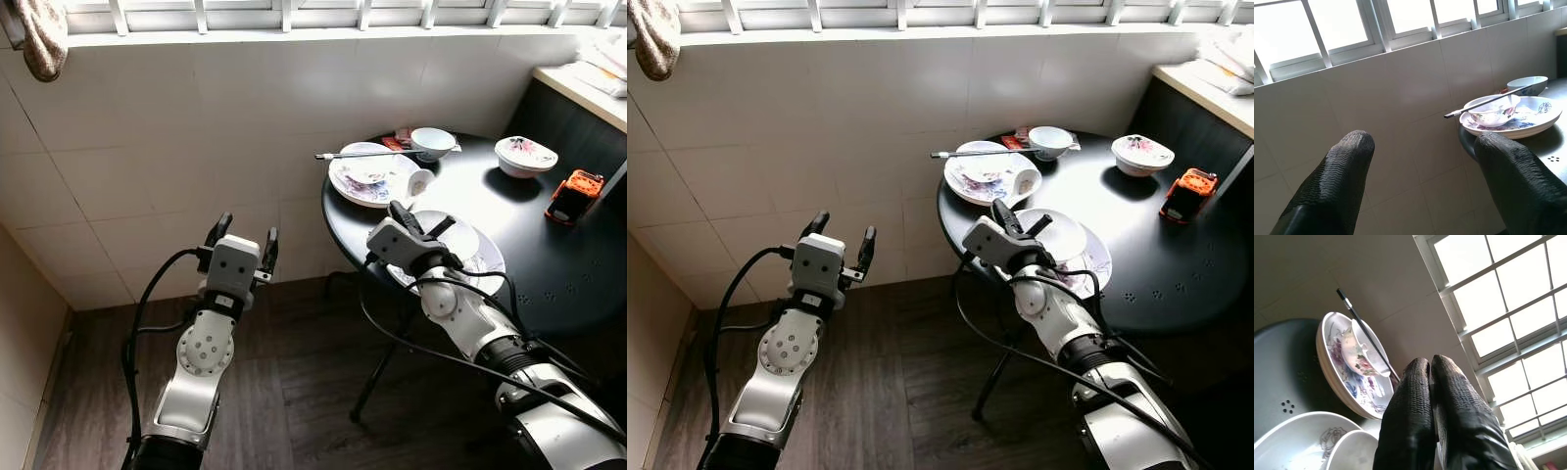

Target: Kitchen organization

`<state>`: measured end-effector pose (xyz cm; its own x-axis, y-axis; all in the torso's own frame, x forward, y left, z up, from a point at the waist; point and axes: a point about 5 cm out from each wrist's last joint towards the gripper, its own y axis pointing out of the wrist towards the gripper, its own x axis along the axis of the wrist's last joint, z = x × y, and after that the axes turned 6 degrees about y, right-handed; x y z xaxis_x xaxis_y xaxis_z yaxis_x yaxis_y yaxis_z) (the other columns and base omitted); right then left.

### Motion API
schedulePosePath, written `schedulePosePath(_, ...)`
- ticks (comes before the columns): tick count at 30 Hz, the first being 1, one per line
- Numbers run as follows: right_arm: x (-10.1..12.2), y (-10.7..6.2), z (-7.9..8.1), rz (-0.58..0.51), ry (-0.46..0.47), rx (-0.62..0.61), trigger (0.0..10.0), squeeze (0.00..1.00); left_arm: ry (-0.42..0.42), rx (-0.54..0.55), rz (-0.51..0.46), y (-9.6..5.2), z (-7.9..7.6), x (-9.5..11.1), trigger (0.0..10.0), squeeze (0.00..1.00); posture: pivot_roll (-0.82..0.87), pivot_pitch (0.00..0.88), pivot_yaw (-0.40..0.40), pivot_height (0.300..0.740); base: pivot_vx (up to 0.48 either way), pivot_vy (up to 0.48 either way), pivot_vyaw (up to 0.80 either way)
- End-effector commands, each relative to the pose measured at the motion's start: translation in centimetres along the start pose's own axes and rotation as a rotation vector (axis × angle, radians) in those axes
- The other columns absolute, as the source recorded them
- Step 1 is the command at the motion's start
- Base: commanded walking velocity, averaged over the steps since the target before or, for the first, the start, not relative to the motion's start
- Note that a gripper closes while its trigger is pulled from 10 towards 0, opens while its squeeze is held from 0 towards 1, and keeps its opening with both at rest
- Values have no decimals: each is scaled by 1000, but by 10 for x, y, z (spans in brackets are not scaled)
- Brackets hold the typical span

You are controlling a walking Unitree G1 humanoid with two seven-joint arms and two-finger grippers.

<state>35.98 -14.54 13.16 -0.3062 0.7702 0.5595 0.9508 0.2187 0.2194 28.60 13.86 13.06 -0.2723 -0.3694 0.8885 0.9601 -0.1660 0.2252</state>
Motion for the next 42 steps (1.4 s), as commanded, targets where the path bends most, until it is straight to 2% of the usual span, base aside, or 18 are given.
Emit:
schedulePosePath(1, 2, -1, -6, -32, -62, -55, 0, 0, -3, -9, -9, 0, -2, 3, 10000, 0, 105, 0, -69, 740, 0, 0, 0)
schedulePosePath(4, 1, -3, -9, -52, -110, -99, 0, 0, -2, -11, -7, 0, -2, 3, 10000, 0, 105, 0, -67, 740, 0, 0, 0)
schedulePosePath(11, 4, -6, -9, -82, -116, -133, 0, 0, -2, -10, -6, 0, -2, 2, 10000, 0, 105, 0, -67, 740, 0, 0, 0)
schedulePosePath(15, 5, -8, -8, -74, -57, -145, 0, 0, -1, -10, -7, 0, -1, 2, 10000, 0, 107, 0, -66, 740, 0, 0, 0)
schedulePosePath(16, 5, -8, -7, -58, 0, -147, 0, 0, 0, -10, -7, 0, -1, 2, 10000, 0, 110, 0, -67, 740, 0, 0, 0)
schedulePosePath(17, 7, -9, -6, -26, 167, -155, 0, 0, 1, -9, -8, 0, -1, 2, 10000, 0, 109, 0, -66, 740, 0, 0, 0)
schedulePosePath(18, 7, -9, -6, -26, 167, -155, 0, 0, 1, -9, -8, 0, -1, 2, 10000, 0, 109, 0, -66, 740, 0, 0, 0)
schedulePosePath(19, 8, -9, -6, -19, 214, -160, 0, 0, 1, -8, -8, 0, -1, 2, 10000, 0, 109, 0, -66, 740, 0, 0, 0)
schedulePosePath(21, 11, -9, -5, -27, 249, -148, 0, 0, 1, -8, -8, 0, -1, 2, 10000, 0, 107, 0, -64, 740, 0, 0, 0)
schedulePosePath(22, 12, -9, -4, -35, 260, -137, 0, 0, 1, -8, -8, 0, -1, 2, 10000, 0, 107, 0, -64, 740, 0, 0, 0)
schedulePosePath(26, 28, -13, 7, -139, 190, -63, 0, 0, -1, -11, -7, 1, -3, 2, 10000, 0, 102, 0, -61, 740, 0, 0, 800)
schedulePosePath(30, 38, -16, 11, -195, 170, -24, 0, 0, -3, -11, -7, 0, -3, 2, 10000, 0, 104, 0, -65, 740, 0, 0, 800)
schedulePosePath(36, 47, -17, 14, -236, 213, 12, 0, 0, -5, -3, -4, 0, -2, 1, 10000, 0, 106, 0, -66, 740, 0, 0, 800)
schedulePosePath(42, 56, -22, 19, -249, 309, 56, 0, 0, 3, 24, -2, 1, 3, 1, 10000, 0, 109, 0, -68, 740, 0, 0, 800)
